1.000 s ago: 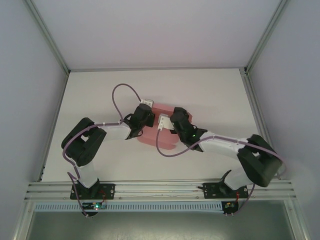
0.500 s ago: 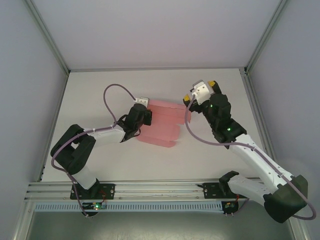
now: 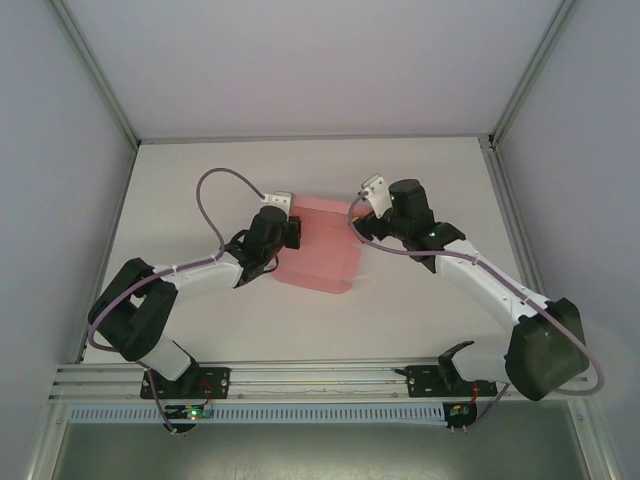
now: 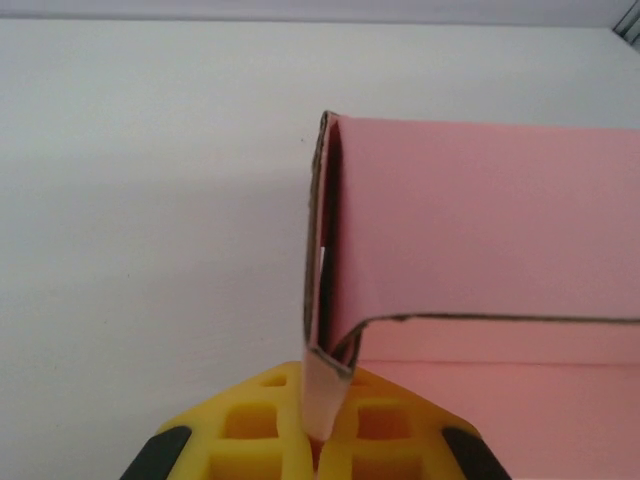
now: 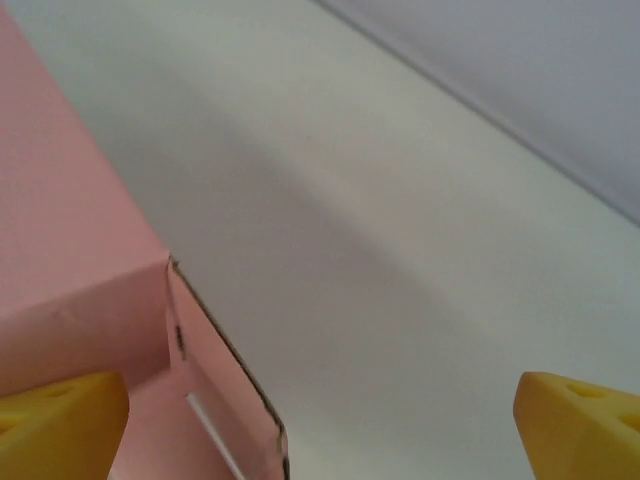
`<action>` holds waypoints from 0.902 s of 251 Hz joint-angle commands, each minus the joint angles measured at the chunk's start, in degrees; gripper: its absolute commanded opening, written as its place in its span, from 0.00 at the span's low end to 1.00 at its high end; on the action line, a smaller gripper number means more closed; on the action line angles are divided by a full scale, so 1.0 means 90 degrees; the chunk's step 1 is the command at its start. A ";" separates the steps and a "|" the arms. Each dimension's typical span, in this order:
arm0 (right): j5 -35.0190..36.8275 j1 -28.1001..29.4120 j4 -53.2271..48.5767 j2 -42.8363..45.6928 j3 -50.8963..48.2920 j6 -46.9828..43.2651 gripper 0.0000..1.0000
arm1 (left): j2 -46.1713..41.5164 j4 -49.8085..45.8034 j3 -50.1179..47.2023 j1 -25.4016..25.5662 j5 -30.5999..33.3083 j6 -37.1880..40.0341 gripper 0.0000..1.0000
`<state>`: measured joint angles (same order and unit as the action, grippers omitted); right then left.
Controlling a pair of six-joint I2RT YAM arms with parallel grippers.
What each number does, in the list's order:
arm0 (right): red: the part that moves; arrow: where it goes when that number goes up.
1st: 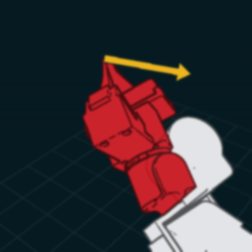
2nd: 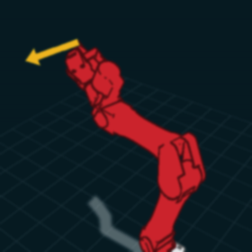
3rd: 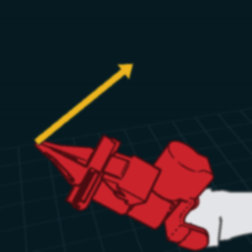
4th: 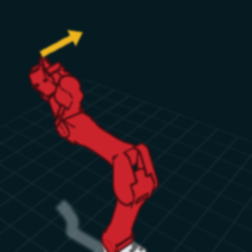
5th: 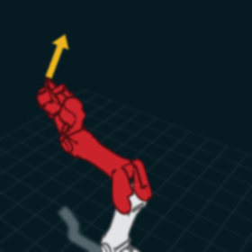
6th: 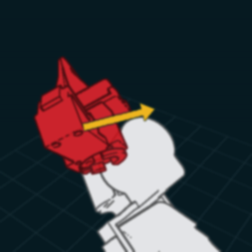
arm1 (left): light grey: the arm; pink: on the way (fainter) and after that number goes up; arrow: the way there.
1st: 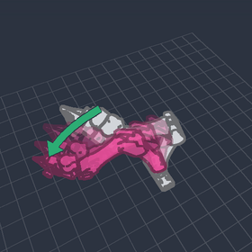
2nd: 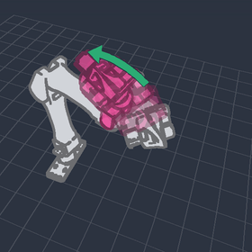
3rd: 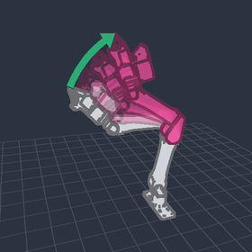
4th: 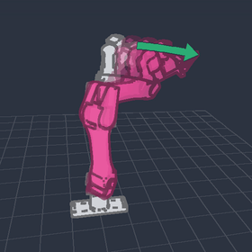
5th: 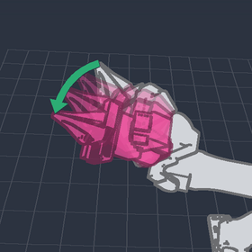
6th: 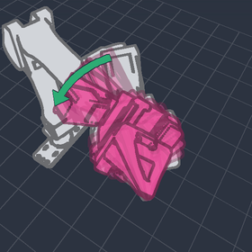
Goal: Assemble paper box
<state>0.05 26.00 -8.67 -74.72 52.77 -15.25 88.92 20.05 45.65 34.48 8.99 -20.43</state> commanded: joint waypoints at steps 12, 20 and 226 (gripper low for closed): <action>-0.0626 0.0017 0.0442 -0.0193 0.0016 0.0262 0.98 | -0.0258 0.0371 -0.0014 0.0014 -0.0277 -0.0258 0.00; -0.0565 0.0018 0.0598 -0.0187 -0.0004 0.0296 0.98 | -0.0252 0.0346 -0.0001 0.0007 -0.0275 -0.0277 0.00; -0.0127 -0.0533 -0.0593 0.2344 -0.1422 0.0740 0.98 | -0.1034 -0.0532 0.0137 -0.0139 0.0152 -0.1226 0.00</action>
<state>-1.34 22.94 -12.10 -52.64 41.89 -10.17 81.91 17.12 45.65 33.98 9.52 -30.87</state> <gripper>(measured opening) 0.983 0.046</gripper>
